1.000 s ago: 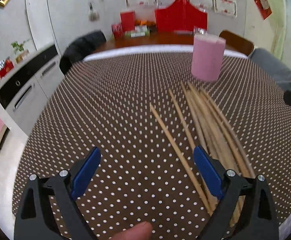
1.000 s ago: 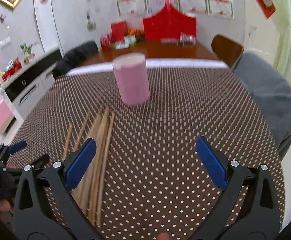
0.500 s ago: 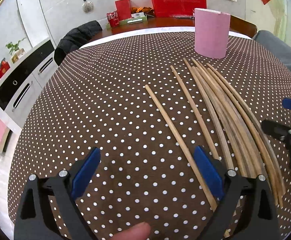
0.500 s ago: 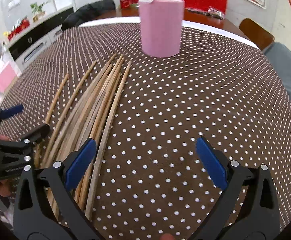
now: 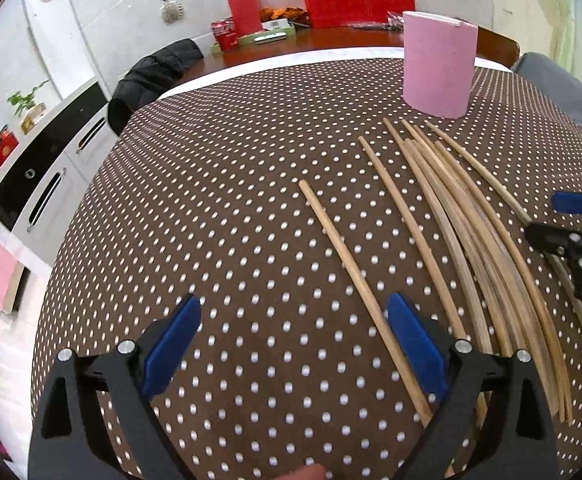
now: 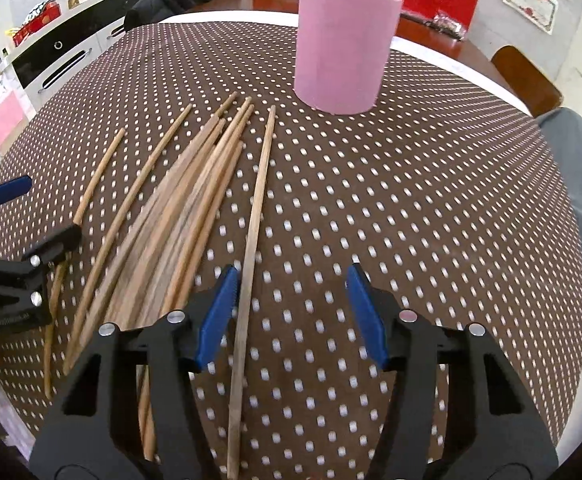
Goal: Organize utensils
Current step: 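Lower the left tool onto one wooden chopstick and close it while the right tool grasps another, then lift the left tool's chopstick upright over the pink cup while the right tool carries its own, then open the left tool to drop its chopstick into the cup while the right tool releases its own, then move both open tools back down to the chopstick pile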
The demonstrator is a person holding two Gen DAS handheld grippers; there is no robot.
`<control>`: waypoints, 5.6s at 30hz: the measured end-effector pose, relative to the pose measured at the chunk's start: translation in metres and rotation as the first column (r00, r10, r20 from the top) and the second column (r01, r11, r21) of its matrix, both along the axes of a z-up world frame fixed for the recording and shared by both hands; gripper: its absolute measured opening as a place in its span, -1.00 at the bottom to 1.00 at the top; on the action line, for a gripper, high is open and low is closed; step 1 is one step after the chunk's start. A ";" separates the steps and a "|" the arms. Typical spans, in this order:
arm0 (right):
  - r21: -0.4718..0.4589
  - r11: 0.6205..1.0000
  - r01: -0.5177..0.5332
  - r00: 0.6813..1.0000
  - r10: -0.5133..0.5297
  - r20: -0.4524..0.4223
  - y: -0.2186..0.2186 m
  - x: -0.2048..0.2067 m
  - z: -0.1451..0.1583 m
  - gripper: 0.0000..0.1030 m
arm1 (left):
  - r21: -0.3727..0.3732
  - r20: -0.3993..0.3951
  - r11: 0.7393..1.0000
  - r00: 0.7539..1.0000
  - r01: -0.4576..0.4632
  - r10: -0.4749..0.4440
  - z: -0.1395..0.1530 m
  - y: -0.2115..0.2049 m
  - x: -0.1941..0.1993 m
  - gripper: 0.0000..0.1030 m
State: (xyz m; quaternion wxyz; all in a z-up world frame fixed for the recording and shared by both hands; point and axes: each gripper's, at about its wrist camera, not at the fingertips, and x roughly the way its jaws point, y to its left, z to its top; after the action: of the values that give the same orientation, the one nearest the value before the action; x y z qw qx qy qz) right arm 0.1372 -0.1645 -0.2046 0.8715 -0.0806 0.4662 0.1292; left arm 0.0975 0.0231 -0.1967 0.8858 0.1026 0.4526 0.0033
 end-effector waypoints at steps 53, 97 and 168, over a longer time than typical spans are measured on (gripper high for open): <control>0.483 0.859 -0.167 0.833 -0.140 0.536 -0.105 0.072 0.217 -0.89 | -0.407 0.768 0.797 0.640 0.445 0.035 0.199 -0.104 0.163 -0.90; 0.389 0.921 0.005 0.873 -0.194 0.448 -0.086 0.025 0.205 0.88 | -0.263 0.477 0.950 0.879 0.167 -0.023 0.150 -0.021 0.078 0.57; 0.011 0.989 -0.146 0.989 0.146 -0.019 0.011 0.000 -0.005 0.78 | -0.066 0.016 0.982 0.984 0.180 -0.179 0.008 -0.031 0.044 0.57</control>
State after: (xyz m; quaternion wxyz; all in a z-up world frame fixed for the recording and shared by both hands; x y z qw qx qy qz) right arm 0.1371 -0.1536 -0.2098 0.8555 -0.1091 0.4669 0.1956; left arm 0.1411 -0.0075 -0.1887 0.8877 0.1130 0.4369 -0.0913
